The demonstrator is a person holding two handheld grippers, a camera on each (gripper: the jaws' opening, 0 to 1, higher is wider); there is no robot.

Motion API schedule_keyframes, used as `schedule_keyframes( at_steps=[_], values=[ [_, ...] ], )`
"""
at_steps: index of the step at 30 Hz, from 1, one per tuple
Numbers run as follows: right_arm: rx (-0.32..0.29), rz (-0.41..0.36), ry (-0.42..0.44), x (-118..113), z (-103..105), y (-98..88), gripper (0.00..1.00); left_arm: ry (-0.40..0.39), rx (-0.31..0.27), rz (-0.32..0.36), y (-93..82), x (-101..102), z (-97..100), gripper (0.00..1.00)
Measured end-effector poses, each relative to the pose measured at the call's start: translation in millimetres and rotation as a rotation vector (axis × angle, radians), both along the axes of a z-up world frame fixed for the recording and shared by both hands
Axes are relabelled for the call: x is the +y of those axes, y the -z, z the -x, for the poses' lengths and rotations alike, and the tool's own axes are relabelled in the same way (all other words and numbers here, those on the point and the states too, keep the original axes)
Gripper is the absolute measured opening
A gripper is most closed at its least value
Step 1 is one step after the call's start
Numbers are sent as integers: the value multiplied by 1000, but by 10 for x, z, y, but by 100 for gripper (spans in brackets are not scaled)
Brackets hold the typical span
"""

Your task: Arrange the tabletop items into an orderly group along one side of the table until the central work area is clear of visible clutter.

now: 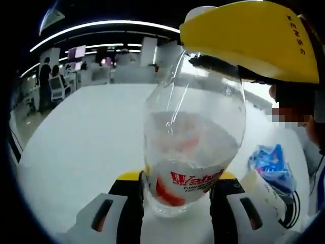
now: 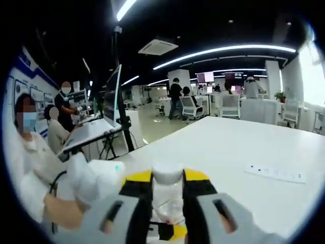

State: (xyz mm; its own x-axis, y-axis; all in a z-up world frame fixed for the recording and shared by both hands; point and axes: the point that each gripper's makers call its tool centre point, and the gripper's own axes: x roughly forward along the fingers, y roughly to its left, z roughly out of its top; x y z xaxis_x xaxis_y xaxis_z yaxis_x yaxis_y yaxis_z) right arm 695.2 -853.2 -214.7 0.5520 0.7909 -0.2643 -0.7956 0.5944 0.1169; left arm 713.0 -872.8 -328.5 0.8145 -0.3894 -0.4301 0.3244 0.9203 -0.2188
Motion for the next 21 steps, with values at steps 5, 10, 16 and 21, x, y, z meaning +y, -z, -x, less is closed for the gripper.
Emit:
schedule_keyframes(
  at_steps=[5,10,16,21],
  values=[
    [-6,2,3,-5,3,-5,19,14,-41,-13,-128,-16,-26,49],
    [-16,19,2,23,-18,4,20,12,-39,-35,-158,-7,37,59],
    [67,9,24,-83,5,50,35,7,-49,-6,-288,49,186,78],
    [78,0,26,-210,131,-14,41,55,-26,-40,-299,15,353,92]
  ],
)
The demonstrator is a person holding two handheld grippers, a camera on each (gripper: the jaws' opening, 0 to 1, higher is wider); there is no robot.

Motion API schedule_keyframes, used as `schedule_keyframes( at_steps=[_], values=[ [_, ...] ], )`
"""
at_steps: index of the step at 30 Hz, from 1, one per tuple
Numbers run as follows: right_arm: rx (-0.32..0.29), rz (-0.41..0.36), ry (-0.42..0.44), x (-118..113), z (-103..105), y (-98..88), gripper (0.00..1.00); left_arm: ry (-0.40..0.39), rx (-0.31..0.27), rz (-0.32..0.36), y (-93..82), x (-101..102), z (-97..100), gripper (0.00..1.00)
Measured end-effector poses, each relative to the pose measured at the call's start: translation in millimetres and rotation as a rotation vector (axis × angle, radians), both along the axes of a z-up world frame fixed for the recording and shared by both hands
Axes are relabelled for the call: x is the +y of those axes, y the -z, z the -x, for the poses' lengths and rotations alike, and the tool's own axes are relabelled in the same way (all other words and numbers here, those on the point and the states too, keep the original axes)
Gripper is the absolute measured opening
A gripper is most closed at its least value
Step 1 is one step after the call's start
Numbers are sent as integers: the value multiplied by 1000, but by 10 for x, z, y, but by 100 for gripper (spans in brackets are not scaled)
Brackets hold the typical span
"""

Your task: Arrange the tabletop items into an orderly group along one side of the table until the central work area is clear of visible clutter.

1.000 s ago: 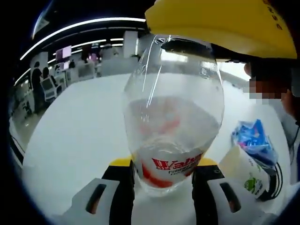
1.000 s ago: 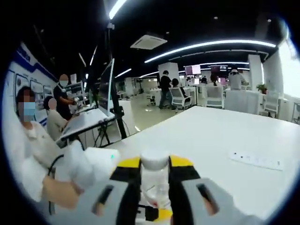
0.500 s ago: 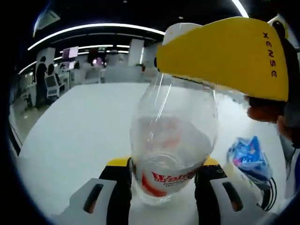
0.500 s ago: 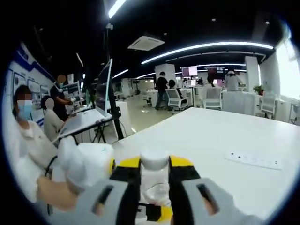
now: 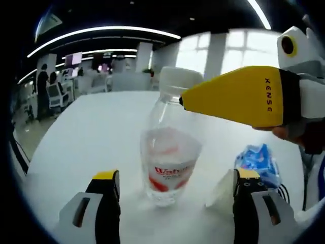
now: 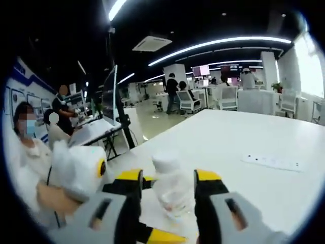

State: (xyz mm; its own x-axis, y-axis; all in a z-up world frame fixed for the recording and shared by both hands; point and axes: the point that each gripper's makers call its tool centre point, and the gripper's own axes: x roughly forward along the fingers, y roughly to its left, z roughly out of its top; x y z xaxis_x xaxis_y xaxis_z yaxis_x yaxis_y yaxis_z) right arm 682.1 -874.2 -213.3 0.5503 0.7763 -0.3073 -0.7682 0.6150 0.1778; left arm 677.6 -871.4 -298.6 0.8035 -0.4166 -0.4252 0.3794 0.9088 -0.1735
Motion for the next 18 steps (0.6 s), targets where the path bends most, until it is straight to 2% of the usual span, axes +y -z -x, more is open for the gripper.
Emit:
schedule_keyframes(
  at_steps=[2,9,13,18],
  values=[
    [20,11,-9,-45,54,12,44,-1,5,13,-33,-1,60,96],
    [97,8,16,-303,192,-1,49,19,9,8,-206,-11,276,96],
    [105,10,32,-436,270,-34,49,24,2,12,-308,-2,401,97],
    [111,-10,63,-622,359,-104,49,42,12,-18,-366,15,545,97]
  ],
)
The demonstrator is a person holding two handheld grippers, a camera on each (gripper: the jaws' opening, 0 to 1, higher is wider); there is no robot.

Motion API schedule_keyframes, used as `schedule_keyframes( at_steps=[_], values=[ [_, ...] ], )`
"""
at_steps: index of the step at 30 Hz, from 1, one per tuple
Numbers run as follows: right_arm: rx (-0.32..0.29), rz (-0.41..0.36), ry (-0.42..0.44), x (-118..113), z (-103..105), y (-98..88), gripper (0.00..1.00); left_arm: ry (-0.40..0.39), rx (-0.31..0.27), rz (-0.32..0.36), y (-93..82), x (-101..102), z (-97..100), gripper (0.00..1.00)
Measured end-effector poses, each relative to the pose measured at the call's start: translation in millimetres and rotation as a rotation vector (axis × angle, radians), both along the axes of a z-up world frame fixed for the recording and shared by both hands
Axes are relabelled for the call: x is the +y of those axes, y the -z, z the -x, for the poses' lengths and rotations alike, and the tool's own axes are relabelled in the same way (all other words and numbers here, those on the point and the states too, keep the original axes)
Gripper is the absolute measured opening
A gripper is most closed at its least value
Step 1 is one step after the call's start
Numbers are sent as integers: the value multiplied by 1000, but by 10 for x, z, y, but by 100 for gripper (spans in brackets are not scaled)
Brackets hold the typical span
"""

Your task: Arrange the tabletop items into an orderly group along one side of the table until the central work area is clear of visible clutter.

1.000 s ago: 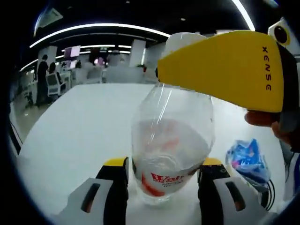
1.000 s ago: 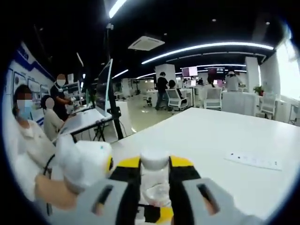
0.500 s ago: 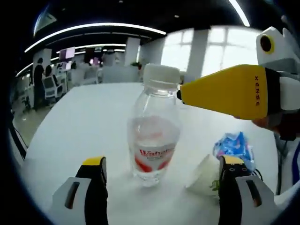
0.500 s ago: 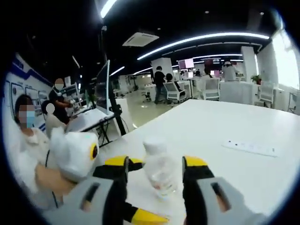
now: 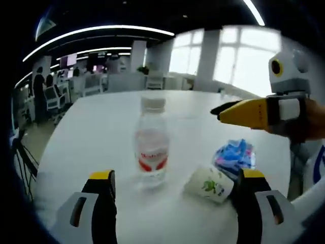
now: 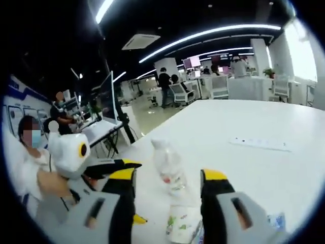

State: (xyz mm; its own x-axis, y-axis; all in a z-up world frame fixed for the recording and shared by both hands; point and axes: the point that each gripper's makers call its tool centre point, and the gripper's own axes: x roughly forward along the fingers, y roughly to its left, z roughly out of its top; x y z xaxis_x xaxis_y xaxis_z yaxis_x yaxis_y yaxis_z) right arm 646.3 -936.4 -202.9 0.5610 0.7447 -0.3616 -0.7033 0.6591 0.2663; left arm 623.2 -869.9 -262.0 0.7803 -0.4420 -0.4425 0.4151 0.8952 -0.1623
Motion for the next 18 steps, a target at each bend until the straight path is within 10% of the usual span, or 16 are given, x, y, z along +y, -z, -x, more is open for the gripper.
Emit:
schedule_keyframes(
  at_steps=[18],
  values=[
    [13,-5,-11,-587,435,-14,49,-49,-11,-5,-272,12,519,97]
  ],
)
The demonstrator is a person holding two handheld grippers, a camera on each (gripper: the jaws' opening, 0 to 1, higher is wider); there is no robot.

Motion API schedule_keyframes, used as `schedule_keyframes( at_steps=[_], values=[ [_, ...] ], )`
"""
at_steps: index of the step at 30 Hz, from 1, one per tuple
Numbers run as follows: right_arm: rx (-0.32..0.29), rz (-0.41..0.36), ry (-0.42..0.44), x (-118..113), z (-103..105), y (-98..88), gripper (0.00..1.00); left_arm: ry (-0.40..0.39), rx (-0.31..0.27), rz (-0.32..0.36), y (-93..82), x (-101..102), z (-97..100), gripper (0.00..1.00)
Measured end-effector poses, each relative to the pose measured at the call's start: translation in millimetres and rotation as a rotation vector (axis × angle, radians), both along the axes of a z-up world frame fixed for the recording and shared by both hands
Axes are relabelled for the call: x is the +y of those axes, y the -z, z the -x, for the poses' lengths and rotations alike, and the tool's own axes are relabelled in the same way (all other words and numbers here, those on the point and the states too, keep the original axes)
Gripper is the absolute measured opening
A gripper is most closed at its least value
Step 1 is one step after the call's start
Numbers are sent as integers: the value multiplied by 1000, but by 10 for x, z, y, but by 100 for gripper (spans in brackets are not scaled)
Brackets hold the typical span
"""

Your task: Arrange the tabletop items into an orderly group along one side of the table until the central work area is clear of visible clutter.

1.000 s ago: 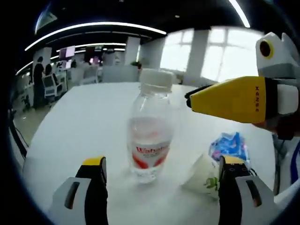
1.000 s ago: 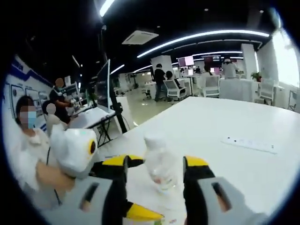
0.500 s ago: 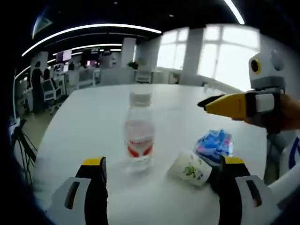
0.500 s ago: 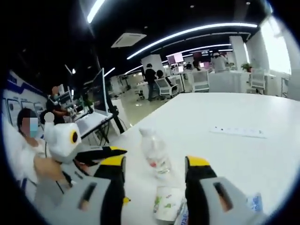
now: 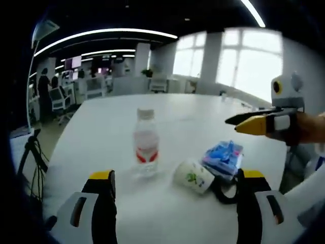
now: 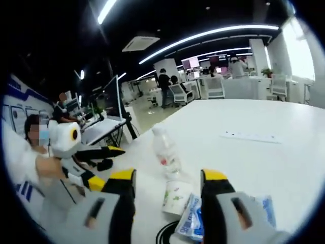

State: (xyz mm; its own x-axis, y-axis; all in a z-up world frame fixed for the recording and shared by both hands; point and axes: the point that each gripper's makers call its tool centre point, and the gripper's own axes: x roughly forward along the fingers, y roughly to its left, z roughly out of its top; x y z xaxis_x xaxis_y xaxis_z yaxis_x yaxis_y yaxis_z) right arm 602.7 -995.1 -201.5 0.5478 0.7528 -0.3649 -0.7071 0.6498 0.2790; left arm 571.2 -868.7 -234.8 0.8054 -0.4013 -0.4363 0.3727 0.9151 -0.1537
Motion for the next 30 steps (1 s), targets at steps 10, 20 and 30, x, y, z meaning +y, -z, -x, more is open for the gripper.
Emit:
schedule_keyframes(
  at_steps=[10,20,30],
  values=[
    [49,24,9,-174,77,155,47,-14,28,3,62,-36,141,96],
    [68,45,-43,-109,16,202,47,-63,14,56,39,-99,341,96],
    [76,130,-157,-11,-64,385,47,-83,33,74,82,-104,668,96]
  ],
)
